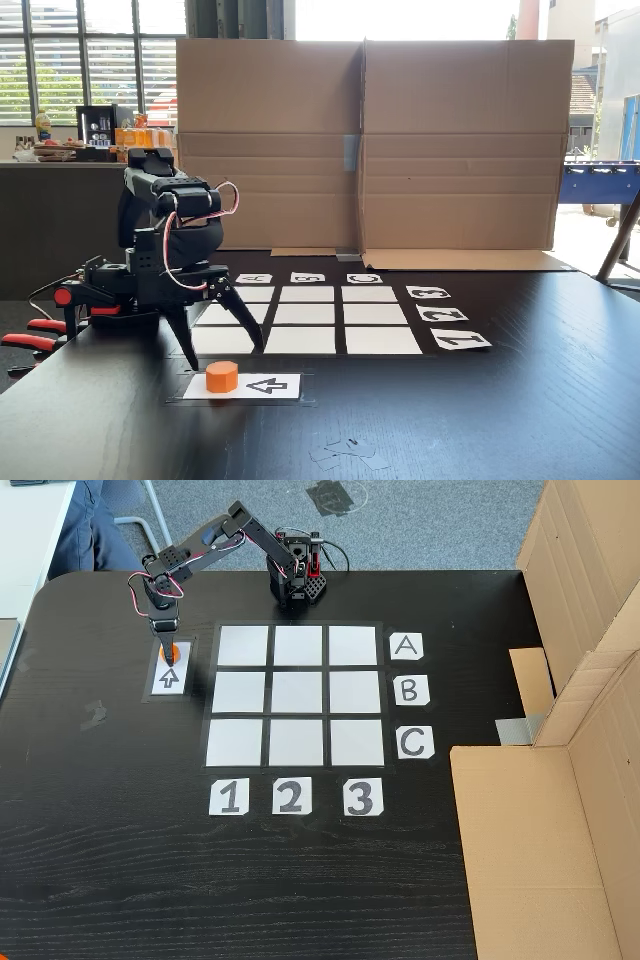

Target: Pick up the round, orange token and place it in the grid on square A1.

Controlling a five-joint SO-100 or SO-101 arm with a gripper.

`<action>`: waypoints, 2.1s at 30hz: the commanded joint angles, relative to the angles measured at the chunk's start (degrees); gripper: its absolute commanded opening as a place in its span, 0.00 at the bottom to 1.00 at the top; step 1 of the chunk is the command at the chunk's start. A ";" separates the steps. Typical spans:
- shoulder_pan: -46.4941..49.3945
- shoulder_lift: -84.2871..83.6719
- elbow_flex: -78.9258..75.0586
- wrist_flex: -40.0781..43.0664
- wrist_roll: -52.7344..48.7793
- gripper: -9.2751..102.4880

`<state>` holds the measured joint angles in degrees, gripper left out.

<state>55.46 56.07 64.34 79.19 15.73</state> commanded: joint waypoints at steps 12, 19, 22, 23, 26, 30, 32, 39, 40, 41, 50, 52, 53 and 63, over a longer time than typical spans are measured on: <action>-1.41 -3.60 -3.96 -0.62 4.31 0.40; -1.49 -4.13 -3.87 -0.62 6.15 0.40; -1.58 -4.13 -3.87 -0.35 6.68 0.40; -1.58 -4.13 -3.87 -0.35 6.77 0.40; -1.67 -4.22 -3.87 -0.18 7.03 0.39; -1.85 -4.48 -3.60 0.00 7.29 0.38; -1.85 -4.66 -3.52 0.00 7.29 0.36; -1.93 -4.83 -3.52 0.18 7.21 0.30; -1.93 -4.83 -3.52 0.26 7.21 0.29; -2.02 -4.83 -3.52 0.26 7.21 0.28; -2.11 -5.54 -3.87 0.44 7.03 0.22; -2.20 -5.54 -3.87 0.53 7.03 0.21; -2.20 -5.54 -3.87 0.53 7.03 0.20; -1.93 0.44 -3.87 1.49 6.86 0.20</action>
<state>53.96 51.33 62.23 80.60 22.50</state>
